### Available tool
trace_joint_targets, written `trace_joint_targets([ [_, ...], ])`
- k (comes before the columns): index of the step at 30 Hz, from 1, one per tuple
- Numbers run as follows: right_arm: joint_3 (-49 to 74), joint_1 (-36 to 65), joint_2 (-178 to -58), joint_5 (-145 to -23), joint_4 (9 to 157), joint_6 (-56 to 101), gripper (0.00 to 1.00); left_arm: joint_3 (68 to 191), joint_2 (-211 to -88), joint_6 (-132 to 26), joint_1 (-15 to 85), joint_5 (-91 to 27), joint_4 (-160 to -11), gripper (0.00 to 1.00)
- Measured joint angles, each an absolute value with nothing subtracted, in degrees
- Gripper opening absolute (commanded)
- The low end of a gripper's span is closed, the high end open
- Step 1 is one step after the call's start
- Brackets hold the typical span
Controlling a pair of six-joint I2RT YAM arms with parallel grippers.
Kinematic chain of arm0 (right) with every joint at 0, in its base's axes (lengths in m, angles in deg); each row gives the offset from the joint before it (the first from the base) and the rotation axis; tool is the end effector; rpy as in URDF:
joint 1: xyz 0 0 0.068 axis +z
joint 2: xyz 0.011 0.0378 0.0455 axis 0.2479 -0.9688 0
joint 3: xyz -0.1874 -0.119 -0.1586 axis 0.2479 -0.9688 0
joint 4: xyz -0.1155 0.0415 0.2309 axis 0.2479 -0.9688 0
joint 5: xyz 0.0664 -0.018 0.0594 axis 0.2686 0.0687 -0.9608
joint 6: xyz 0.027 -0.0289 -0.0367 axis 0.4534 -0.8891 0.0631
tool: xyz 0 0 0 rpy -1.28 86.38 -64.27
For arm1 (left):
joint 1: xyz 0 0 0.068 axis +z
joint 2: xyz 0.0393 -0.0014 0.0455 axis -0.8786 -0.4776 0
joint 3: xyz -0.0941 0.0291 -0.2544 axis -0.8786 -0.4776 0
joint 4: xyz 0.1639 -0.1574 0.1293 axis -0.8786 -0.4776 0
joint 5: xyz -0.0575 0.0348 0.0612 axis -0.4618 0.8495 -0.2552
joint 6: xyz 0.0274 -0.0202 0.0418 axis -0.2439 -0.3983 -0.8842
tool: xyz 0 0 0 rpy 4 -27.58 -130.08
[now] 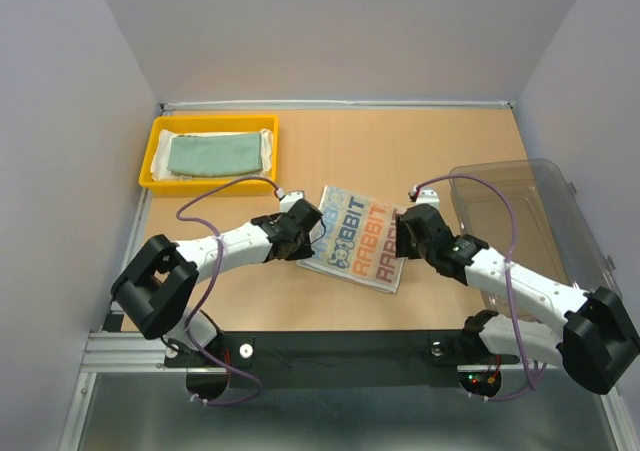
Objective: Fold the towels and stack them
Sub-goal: Fold the towel
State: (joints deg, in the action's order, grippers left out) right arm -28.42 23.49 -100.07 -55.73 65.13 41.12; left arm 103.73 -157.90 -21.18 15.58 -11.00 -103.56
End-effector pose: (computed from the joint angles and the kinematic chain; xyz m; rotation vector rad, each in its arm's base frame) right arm 0.1796 0.1232 0.2061 -0.0845 2.3267 0.1073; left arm 0.2053 -0.2003 0.1891 -0.0380 2.5032 -0.3879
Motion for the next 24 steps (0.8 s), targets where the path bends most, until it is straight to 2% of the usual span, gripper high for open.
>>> trace_joint_targets([
  [3, -28.92, 23.47, -99.5, -55.86, 65.17, 41.14, 0.56, 103.73, -160.05, -21.37, 15.58, -11.66, -103.14, 0.31],
  [6, -29.31, 23.32, -99.13, -55.91, 65.08, 41.14, 0.56, 103.73, -161.58, -21.57, 15.58, -11.94, -103.01, 0.37],
  [9, -29.31, 23.14, -99.13, -56.04, 65.17, 41.14, 0.56, 103.71, -161.77, -21.62, 15.58, -12.05, -102.86, 0.37],
  [10, -29.31, 23.1, -99.15, -56.11, 65.17, 41.14, 0.56, 103.71, -161.79, -21.64, 15.58, -12.11, -102.71, 0.35],
  [16, -29.34, 23.08, -99.15, -56.26, 65.19, 41.31, 0.56, 103.71, -162.45, -21.79, 15.56, -12.49, -102.12, 0.11],
  [22, -29.55, 22.44, -99.13, -56.26, 65.48, 41.34, 0.56, 103.71, -162.41, -21.81, 15.52, -12.38, -102.18, 0.07],
  [24, -29.71, 22.38, -99.13, -56.26, 65.56, 41.34, 0.56, 103.71, -162.1, -21.81, 15.45, -12.14, -102.75, 0.0],
])
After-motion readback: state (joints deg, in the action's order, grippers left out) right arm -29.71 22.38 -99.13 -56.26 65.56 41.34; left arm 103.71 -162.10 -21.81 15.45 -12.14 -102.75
